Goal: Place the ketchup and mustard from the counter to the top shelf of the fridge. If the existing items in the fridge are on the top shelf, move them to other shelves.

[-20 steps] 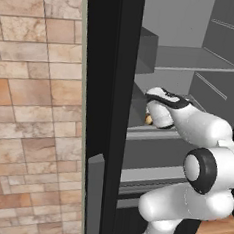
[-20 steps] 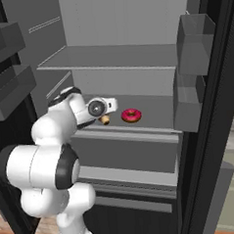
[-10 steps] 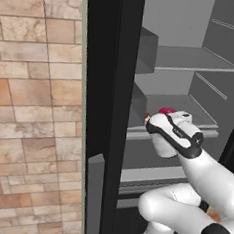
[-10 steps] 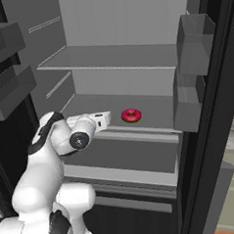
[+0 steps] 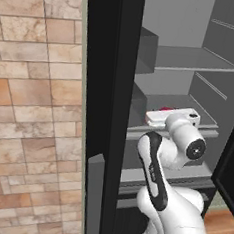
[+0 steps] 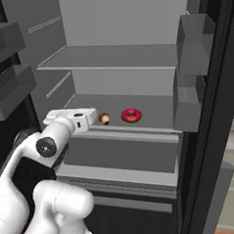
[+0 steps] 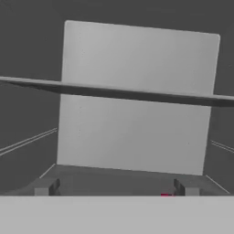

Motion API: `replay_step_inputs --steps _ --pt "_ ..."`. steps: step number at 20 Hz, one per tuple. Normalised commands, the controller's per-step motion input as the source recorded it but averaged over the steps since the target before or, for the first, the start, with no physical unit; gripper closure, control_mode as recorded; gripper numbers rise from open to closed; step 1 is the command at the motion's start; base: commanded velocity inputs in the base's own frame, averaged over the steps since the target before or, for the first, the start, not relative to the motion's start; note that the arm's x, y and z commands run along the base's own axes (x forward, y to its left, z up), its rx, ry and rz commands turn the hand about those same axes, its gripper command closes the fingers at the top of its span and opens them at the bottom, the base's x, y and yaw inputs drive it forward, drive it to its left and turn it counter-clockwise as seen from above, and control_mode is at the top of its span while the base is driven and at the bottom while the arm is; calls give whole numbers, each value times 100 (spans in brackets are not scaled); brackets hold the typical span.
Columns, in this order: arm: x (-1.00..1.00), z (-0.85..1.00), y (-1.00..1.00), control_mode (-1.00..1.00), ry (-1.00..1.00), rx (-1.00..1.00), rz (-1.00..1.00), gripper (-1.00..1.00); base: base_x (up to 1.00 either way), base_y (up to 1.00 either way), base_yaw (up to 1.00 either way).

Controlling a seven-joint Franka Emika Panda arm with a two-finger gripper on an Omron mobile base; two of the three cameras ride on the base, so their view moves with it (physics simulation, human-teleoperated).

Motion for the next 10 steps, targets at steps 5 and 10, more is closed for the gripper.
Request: replay_step_inputs --steps 5,10 --pt "-100 100 -1 -100 42 7 0 -100 0 0 0" --pt "-100 96 -46 -100 53 22 1 -100 0 0 0"
